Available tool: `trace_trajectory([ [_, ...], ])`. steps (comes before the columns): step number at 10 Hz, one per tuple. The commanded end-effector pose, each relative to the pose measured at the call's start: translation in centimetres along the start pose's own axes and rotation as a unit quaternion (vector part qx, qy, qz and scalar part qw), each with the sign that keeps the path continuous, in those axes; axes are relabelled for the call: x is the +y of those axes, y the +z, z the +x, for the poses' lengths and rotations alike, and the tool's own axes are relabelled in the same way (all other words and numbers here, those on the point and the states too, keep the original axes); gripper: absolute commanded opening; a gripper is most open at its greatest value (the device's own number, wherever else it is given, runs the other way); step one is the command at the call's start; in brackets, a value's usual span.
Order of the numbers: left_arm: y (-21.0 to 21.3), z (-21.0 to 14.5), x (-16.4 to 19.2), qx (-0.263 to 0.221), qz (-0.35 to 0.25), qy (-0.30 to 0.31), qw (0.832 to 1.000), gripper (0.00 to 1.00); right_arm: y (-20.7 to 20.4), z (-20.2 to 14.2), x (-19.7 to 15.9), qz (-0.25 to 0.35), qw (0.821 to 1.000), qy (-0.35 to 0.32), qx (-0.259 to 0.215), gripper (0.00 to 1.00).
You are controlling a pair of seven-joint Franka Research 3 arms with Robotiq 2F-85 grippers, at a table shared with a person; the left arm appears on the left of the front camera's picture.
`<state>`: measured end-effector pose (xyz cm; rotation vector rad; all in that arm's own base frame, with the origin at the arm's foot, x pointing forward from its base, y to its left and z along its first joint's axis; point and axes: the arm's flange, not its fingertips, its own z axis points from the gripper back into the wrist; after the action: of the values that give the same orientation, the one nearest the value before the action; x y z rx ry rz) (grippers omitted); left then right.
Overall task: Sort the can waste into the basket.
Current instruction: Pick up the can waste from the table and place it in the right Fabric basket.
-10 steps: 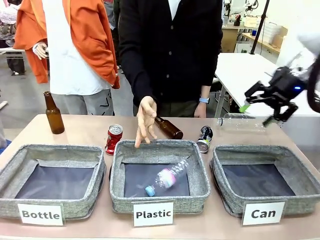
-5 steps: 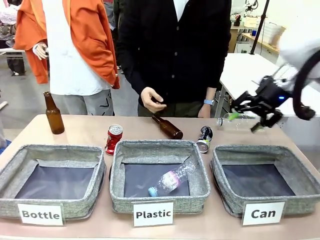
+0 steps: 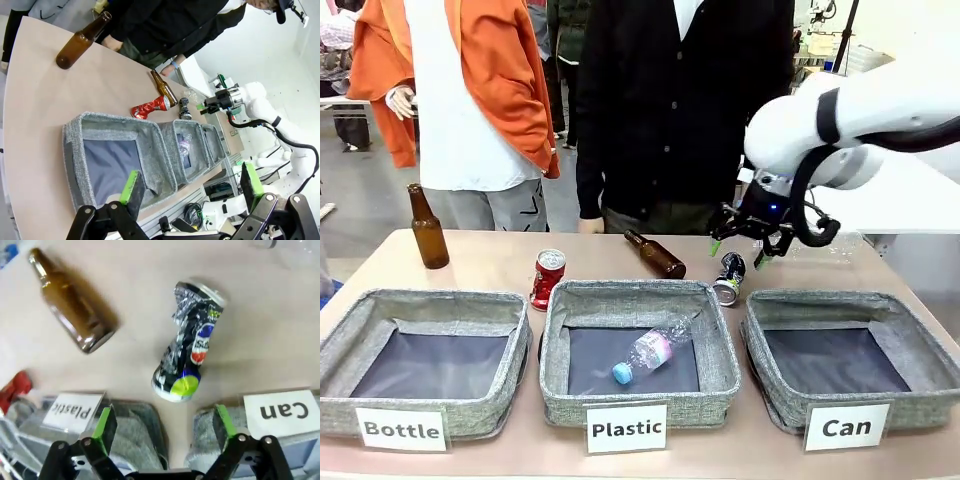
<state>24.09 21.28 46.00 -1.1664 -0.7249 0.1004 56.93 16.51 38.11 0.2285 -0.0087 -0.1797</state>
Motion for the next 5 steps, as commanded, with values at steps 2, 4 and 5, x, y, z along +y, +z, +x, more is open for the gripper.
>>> trace_trajectory([
  [2, 0.1, 0.2, -0.2, -0.006, -0.008, -0.012, 1.000, 1.00, -2.3, 2.3, 3.0, -0.080, 0.995, -0.057, -0.021, 1.00],
  [4, 0.1, 0.2, -0.2, -0.006, -0.008, -0.012, 1.000, 1.00, -4.6, 3.2, 2.8, -0.098, 0.993, -0.062, -0.025, 1.00],
  [5, 0.1, 0.2, -0.2, -0.006, -0.008, -0.012, 1.000, 1.00, -5.5, 3.4, 2.6, -0.104, 0.992, -0.067, -0.029, 1.00],
])
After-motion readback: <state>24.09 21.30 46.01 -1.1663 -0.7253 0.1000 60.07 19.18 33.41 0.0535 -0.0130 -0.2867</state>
